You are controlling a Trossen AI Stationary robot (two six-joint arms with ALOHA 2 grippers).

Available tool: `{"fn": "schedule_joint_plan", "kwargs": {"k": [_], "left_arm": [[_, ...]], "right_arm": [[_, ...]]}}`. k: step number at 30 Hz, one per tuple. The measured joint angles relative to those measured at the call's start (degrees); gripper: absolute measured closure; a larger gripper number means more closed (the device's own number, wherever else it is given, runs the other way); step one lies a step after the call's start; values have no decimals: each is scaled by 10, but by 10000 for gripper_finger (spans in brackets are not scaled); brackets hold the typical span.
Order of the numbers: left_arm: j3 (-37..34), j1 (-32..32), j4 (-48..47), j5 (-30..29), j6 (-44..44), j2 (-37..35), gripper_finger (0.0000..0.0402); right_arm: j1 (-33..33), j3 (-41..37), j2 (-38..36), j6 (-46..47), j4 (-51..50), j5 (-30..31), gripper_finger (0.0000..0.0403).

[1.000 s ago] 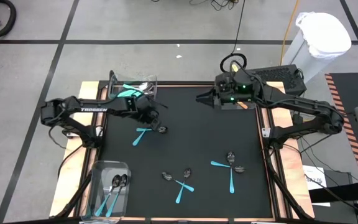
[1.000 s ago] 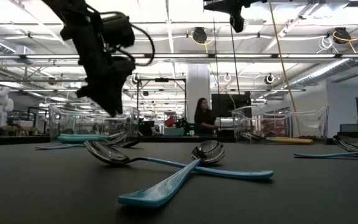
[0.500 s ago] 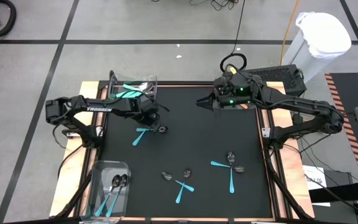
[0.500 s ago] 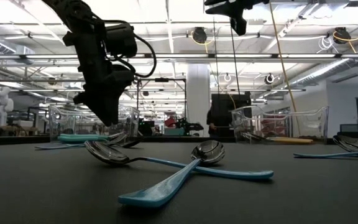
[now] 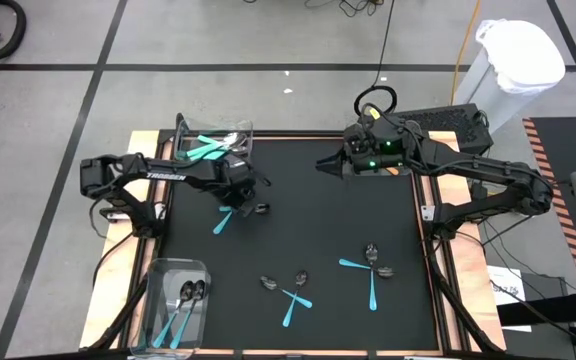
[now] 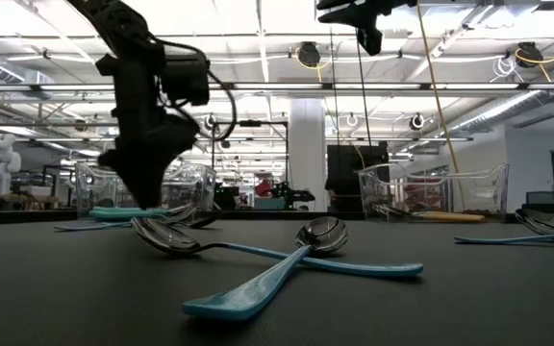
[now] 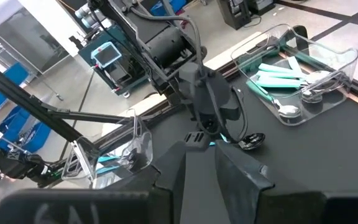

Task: Sort silverware by color (type)
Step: Put the blue spoon into the bottom transparent bin

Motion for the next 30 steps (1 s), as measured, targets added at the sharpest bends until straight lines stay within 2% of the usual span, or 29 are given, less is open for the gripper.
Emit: {"fn": "schedule_joint_plan", "kwargs": {"k": [4,9,14,18,22,30], "left_arm": [[0,0,-41,-43,-15,10,277],[0,0,5,-44,31,24,265],[1,3,20,-42,29,51,236],[3,6,23,-43,29,69,234],[3,6,24,-43,29,73,263],[2,6,24,-39,32,74,371]], "right_arm": [[0,0,4,-8,0,0,319],[10,0,23,-10,1,-3,319],[29,0,49,-10,1,-5,319],[31,0,66,-1,3,-5,319],[28,0,72,16,1,3,319],[28,0,72,1,7,27,319]]}}
